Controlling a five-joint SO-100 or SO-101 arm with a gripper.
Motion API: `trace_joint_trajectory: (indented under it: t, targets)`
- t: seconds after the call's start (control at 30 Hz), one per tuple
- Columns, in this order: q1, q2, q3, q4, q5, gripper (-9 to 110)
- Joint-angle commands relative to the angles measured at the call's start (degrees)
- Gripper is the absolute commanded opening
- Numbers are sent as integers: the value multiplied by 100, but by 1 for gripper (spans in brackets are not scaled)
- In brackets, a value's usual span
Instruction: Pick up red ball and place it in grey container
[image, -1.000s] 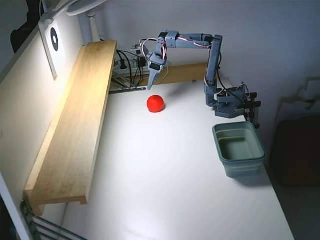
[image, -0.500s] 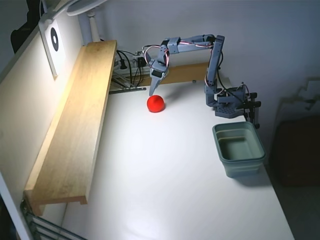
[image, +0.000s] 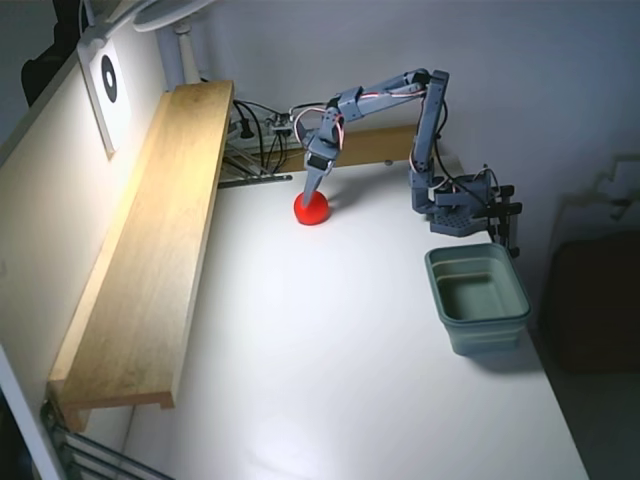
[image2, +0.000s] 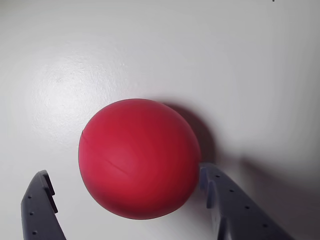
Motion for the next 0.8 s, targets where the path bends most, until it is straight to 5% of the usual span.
trace_joint_trajectory:
  t: [0.0, 0.67, 0.7, 0.77]
  targets:
    - [57, 33, 192, -311, 9, 38]
    - [57, -335, 825, -1313, 9, 38]
    - [57, -335, 825, -1313, 9, 23]
    - [57, -335, 825, -1313, 9, 23]
